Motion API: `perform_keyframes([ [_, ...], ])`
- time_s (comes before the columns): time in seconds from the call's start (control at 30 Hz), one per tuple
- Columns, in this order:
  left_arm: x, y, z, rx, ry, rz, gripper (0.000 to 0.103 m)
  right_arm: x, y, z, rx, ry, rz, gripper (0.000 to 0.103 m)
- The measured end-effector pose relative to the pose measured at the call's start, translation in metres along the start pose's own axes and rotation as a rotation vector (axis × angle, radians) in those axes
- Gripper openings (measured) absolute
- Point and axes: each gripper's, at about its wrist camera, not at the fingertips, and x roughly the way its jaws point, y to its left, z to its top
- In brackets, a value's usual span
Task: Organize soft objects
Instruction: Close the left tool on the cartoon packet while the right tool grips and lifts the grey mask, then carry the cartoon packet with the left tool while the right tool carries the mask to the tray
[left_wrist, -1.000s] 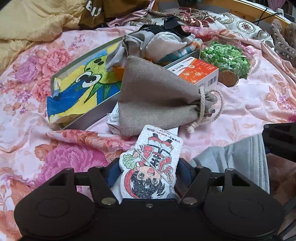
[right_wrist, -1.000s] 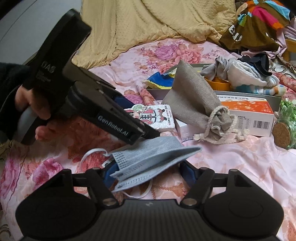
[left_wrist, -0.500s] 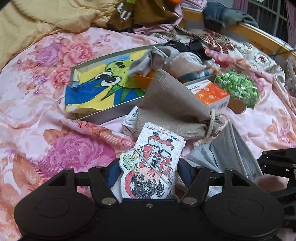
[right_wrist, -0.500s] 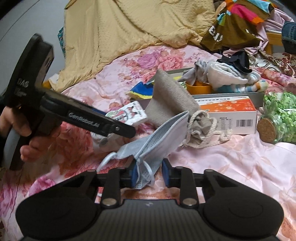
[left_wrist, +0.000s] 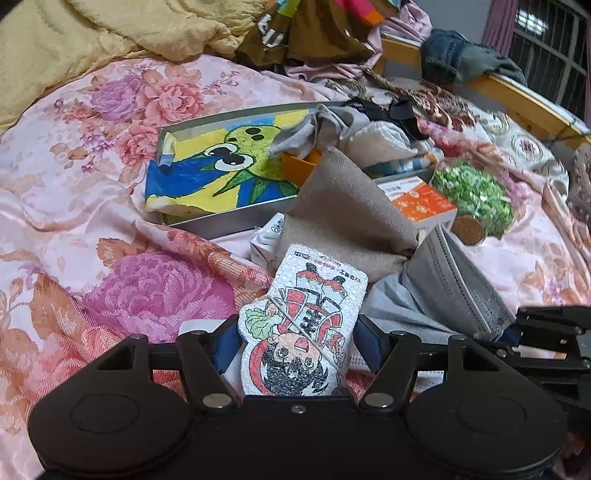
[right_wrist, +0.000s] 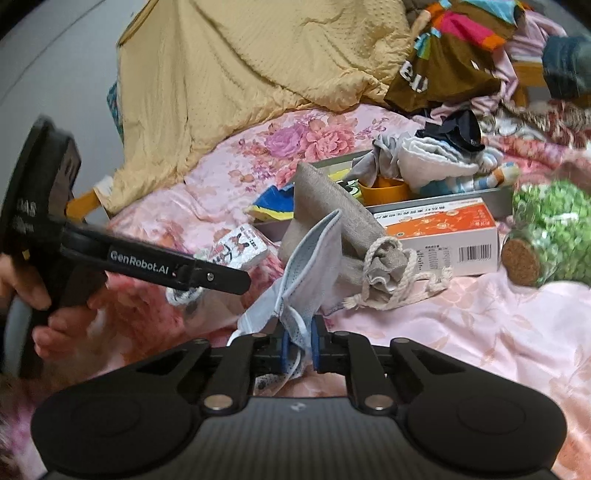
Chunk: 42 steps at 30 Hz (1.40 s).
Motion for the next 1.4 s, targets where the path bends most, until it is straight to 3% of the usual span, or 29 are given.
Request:
perform_keyframes([
  [0.2, -0.009, 0.006, 0.003, -0.06, -0.027, 0.007, 0.067, -0.015, -0.014, 0.018, 0.089, -0.088, 0.035, 0.013],
  [0.5, -0.013, 0.008, 0.039, -0.135, -0.136, 0.022, 0.067, -0.02, -0.03, 0.062, 0.075, -0.196, 0.039, 0.013],
  [0.7, -0.003, 0.005, 0.074, -0.142, -0.2, 0.06, 0.067, -0.01, -0.053, 0.127, -0.027, -0.231, 0.012, 0.013],
  [0.93, 0.022, 0.008, 0.118, -0.252, -0.251, 0.106, 0.067, 0.027, -0.084, 0.199, -0.097, -0.201, -0.01, 0.014],
  [1.13, 0.059, -0.003, 0.157, -0.332, -0.253, 0.127, 0.067, 0.052, -0.111, 0.207, -0.044, -0.212, -0.045, 0.014],
  [1.4, 0.105, -0.02, 0.188, -0.357, -0.214, 0.162, 0.067, 0.082, -0.144, 0.192, 0.03, -0.154, -0.096, 0.016],
])
